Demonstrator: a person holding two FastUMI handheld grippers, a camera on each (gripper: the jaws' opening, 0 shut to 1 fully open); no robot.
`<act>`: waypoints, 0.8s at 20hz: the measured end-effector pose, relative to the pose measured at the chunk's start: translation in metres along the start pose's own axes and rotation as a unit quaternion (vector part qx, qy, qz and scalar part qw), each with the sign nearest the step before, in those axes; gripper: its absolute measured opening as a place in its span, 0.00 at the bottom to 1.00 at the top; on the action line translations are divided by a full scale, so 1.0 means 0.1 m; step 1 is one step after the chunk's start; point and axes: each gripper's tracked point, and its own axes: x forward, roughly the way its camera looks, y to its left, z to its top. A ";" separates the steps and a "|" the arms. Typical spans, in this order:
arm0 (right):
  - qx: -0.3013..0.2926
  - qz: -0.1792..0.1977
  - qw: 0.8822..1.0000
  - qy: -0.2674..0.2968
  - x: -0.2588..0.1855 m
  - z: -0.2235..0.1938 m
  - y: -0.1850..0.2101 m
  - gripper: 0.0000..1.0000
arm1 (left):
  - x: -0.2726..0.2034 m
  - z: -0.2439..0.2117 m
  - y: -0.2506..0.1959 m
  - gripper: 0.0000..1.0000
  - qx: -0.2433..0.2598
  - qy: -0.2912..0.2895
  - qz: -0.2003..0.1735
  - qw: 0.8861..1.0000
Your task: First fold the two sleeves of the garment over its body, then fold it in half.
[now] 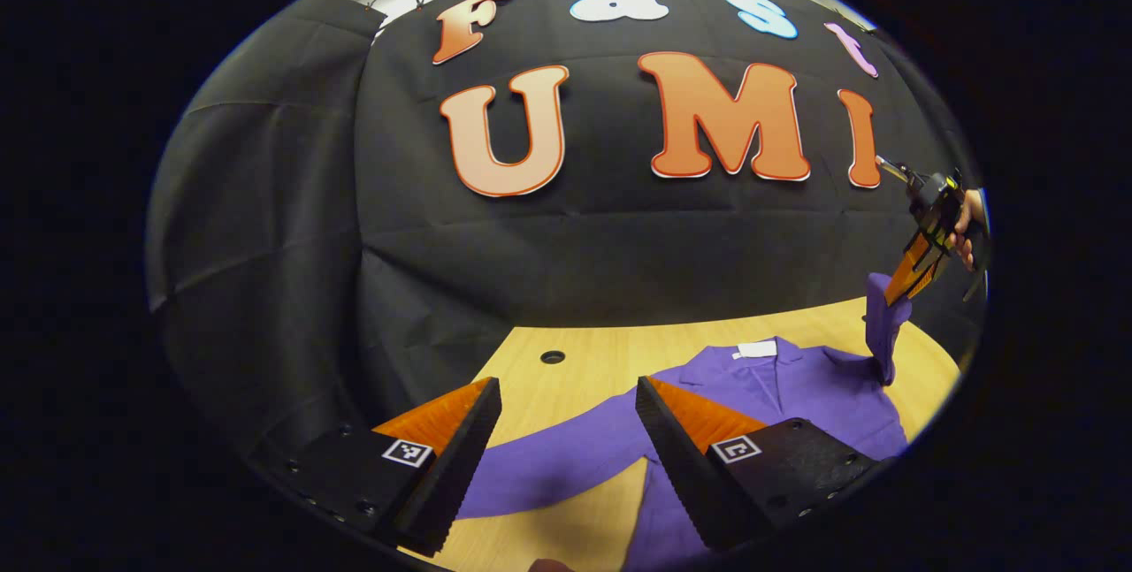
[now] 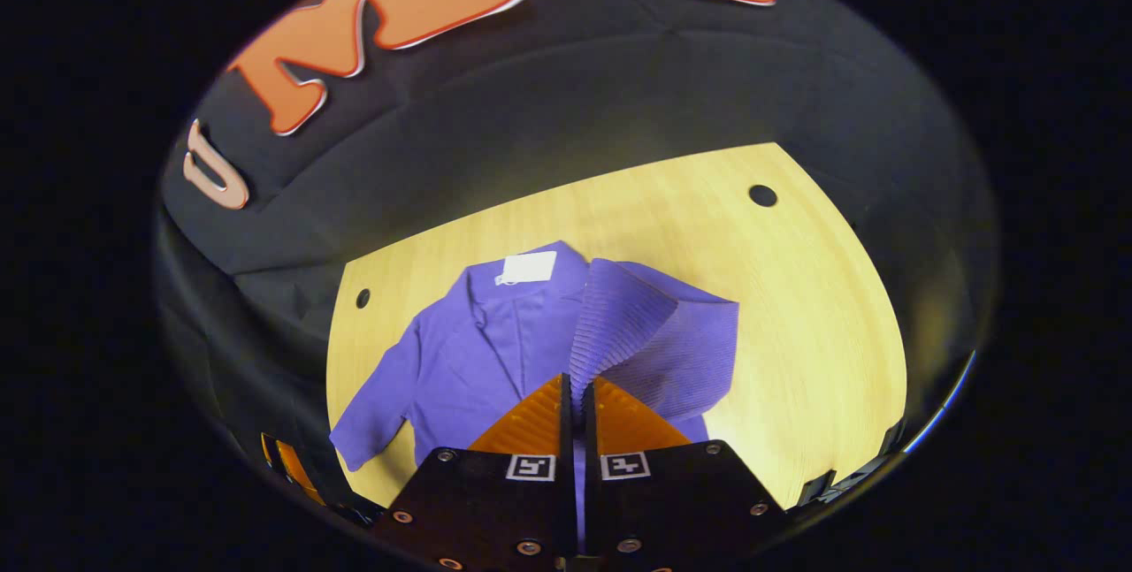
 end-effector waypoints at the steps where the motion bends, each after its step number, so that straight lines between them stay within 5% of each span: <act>1: -0.006 0.007 1.000 0.000 0.00 0.00 0.14 0.04 | 0.01 -0.04 0.10 0.98 0.001 0.002 0.006 1.000; 12: 0.006 0.081 0.997 0.002 0.08 -0.25 1.06 0.11 | 0.24 -0.27 0.69 0.98 0.014 0.033 0.017 0.999; 14: 0.006 0.108 0.994 -0.017 -0.07 -0.20 1.17 0.22 | 0.28 -0.28 0.74 0.98 0.017 0.038 0.021 0.999; 15: 0.006 0.116 0.993 -0.032 -0.14 -0.15 1.18 0.45 | 0.29 -0.29 0.76 0.94 0.015 0.042 0.023 0.999; 16: 0.002 0.123 0.991 -0.047 -0.21 -0.11 1.19 0.49 | 0.31 -0.30 0.77 0.98 0.009 0.047 0.025 0.999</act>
